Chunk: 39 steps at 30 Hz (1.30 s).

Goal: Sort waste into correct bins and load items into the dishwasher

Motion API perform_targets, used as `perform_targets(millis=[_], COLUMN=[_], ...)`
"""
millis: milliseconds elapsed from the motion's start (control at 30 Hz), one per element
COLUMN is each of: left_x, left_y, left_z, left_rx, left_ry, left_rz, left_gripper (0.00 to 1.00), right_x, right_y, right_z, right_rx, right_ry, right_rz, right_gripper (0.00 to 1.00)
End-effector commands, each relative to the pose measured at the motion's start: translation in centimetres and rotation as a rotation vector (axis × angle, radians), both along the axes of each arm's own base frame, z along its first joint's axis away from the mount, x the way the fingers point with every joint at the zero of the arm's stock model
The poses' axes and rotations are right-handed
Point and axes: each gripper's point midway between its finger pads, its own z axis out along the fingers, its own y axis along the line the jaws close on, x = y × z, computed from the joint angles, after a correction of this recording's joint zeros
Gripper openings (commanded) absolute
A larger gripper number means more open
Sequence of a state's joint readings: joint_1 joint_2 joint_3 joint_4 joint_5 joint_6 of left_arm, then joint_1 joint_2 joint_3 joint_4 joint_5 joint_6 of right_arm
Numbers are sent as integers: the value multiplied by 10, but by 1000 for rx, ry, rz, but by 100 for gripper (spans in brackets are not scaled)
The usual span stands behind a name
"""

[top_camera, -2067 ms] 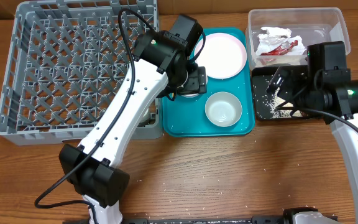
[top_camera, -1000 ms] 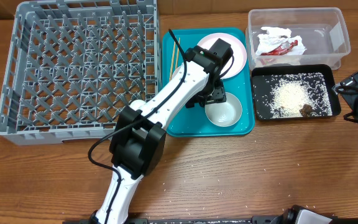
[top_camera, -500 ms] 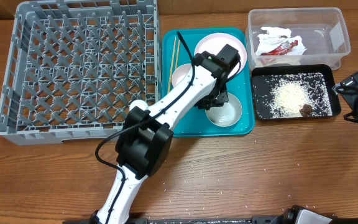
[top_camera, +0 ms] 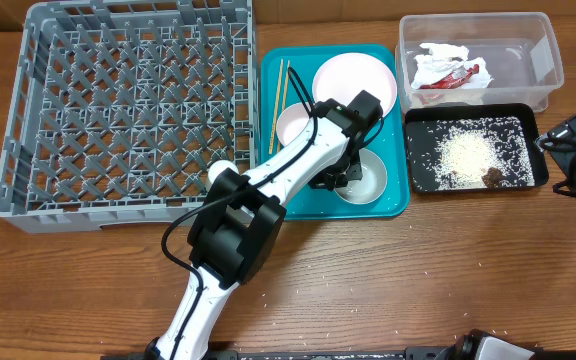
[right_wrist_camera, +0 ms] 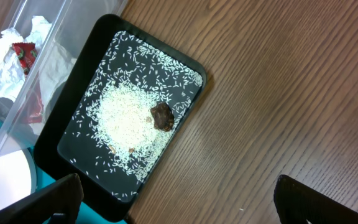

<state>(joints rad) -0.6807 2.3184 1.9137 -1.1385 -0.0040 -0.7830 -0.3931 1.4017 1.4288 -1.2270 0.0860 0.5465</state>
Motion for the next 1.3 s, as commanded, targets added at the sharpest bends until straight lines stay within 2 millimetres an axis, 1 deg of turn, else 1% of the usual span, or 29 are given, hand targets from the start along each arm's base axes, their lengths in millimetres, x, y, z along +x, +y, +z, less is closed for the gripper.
perform_targets(millis=[0, 33, 67, 100, 133, 167, 200, 233, 300, 333, 400, 433, 533, 600, 633, 700, 733, 800, 833, 967, 1033, 1133, 1200, 1267], left_x=[14, 23, 26, 34, 40, 52, 58, 68, 93, 99, 118, 125, 147, 159, 168, 180, 187, 195, 201, 216, 226, 235, 236, 237], left_y=[0, 1, 2, 7, 15, 41, 56, 82, 144, 160, 208, 220, 247, 262, 272, 280, 282, 286, 288, 290, 288, 285, 282, 278], left_z=[31, 64, 76, 111, 130, 165, 179, 200, 246, 257, 288, 293, 292, 286, 281, 269, 256, 241, 227, 195, 177, 163, 156, 142], left_rx=[-3, -25, -31, -42, -32, 30, 74, 154, 372, 437, 640, 688, 816, 899, 969, 1022, 1027, 1036, 1047, 1069, 1082, 1094, 1097, 1116], left_ry=[-43, -79, -95, -152, -189, -271, -312, -379, -556, -604, -744, -782, -847, -867, -891, -909, -905, -894, -880, -854, -845, -828, -817, -784], left_rz=[-55, -101, -124, -190, -218, -232, -226, -189, -39, 9, 172, 224, 330, 381, 430, 470, 478, 482, 475, 454, 429, 388, 369, 324], left_gripper=[4, 4, 4, 4, 4, 4, 4, 4, 4, 4, 4, 4, 4, 4, 4, 4, 4, 4, 4, 4, 4, 4, 4, 4], right_x=[1, 1, 1, 1, 1, 1, 1, 1, 1, 1, 1, 1, 1, 1, 1, 1, 1, 1, 1, 1, 1, 1, 1, 1], right_y=[-5, -5, -5, -5, -5, -5, -5, -5, -5, -5, -5, -5, -5, -5, -5, -5, -5, -5, -5, -5, -5, -5, -5, -5], right_z=[4, 4, 4, 4, 4, 4, 4, 4, 4, 4, 4, 4, 4, 4, 4, 4, 4, 4, 4, 4, 4, 4, 4, 4], right_rx=[-18, -18, -18, -18, -18, -18, -18, -18, -18, -18, -18, -18, -18, -18, -18, -18, -18, -18, -18, -18, -18, -18, -18, -18], right_ry=[-6, -6, -6, -6, -6, -6, -6, -6, -6, -6, -6, -6, -6, -6, -6, -6, -6, -6, -6, -6, -6, -6, -6, -6], right_rz=[-15, -15, -15, -15, -15, -15, -15, -15, -15, -15, -15, -15, -15, -15, -15, -15, -15, -15, -15, -15, -15, -15, -15, -15], right_gripper=[100, 100, 100, 100, 100, 100, 100, 100, 100, 100, 100, 100, 100, 100, 100, 100, 100, 100, 100, 100, 100, 100, 100, 100])
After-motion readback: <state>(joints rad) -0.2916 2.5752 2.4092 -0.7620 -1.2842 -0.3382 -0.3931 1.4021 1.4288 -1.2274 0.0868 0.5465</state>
